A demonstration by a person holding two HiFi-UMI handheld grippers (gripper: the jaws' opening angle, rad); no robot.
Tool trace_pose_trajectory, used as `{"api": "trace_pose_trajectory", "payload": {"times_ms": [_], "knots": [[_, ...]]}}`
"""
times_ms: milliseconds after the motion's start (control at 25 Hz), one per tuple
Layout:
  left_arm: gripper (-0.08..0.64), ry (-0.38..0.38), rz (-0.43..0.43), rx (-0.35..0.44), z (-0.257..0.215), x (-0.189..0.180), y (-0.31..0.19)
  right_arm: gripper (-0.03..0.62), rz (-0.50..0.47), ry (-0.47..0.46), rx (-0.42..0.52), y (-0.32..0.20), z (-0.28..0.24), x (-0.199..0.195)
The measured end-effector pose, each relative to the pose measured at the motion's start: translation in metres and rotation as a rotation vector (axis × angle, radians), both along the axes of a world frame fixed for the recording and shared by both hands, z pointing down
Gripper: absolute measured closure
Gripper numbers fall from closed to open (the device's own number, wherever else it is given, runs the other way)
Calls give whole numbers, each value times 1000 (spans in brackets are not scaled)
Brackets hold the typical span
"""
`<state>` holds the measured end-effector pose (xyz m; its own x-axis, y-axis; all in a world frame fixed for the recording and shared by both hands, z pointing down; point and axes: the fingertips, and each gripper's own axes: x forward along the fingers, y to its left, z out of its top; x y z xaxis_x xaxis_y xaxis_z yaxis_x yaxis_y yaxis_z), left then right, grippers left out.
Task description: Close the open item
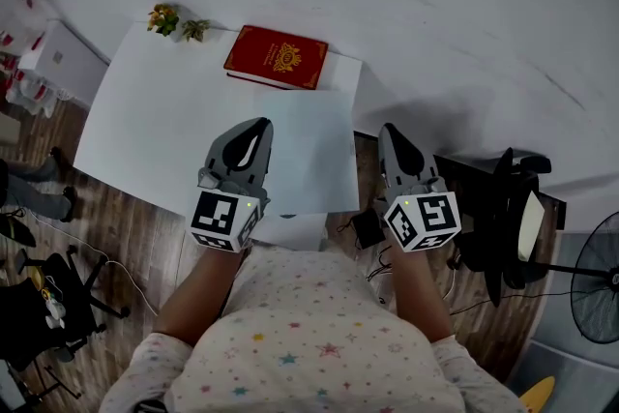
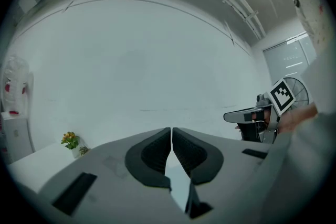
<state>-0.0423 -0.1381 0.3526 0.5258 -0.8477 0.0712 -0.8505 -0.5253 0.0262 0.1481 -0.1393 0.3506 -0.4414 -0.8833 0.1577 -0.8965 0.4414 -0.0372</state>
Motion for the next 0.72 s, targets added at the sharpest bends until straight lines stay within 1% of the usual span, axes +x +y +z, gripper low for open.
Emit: {"api": "trace_pose_trajectory", "payload": {"times_ms": [320,720], "knots": [[541,17,-1,36,-16,2,3,592,-16,10,59,5,-18,-6],[541,29,-4,46,-22,1,6,592,-21,3,77,7,-25,-11]]}}
